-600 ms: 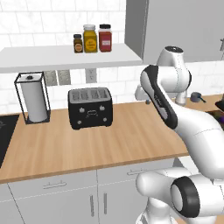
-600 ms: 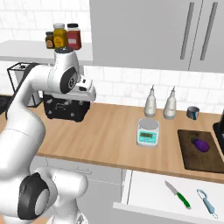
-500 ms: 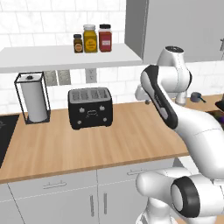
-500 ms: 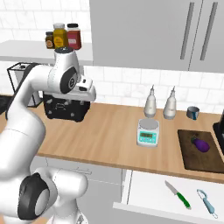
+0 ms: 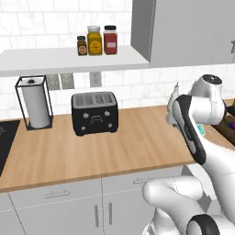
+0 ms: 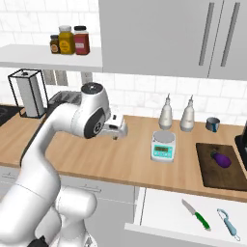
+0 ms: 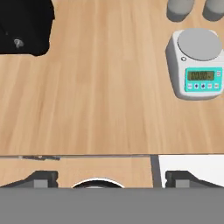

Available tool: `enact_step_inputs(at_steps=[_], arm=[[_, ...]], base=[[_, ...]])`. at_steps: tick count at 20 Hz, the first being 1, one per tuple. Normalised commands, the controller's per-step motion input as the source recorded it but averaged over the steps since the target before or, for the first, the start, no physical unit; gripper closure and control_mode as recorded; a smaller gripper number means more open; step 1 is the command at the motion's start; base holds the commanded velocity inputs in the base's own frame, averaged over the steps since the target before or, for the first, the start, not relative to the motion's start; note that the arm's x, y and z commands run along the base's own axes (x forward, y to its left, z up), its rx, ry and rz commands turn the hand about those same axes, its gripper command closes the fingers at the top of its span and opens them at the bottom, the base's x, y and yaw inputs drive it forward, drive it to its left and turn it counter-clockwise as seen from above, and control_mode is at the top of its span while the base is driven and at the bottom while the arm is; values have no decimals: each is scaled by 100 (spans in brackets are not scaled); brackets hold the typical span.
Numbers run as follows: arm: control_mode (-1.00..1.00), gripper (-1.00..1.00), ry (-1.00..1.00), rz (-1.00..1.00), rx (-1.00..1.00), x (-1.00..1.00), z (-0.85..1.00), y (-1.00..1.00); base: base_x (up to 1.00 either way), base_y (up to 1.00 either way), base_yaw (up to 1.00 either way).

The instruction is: Place the appropriate cutting tool for cutting the eggplant skin on the cutting board.

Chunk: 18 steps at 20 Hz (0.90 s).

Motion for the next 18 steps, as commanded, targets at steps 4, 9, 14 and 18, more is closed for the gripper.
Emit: enact_step_inputs(at_steps=[4, 9, 14, 18], arm=[[-100, -100, 4, 11, -24, 1, -70, -100], [-100, -100, 8, 0, -2, -56, 7, -100], [-100, -100, 22, -6, 9, -78, 0, -100], [-100, -100, 22, -4, 6, -58, 0, -100]], base=[[0, 0, 0], [0, 0, 0], [0, 0, 0], [0, 0, 0]])
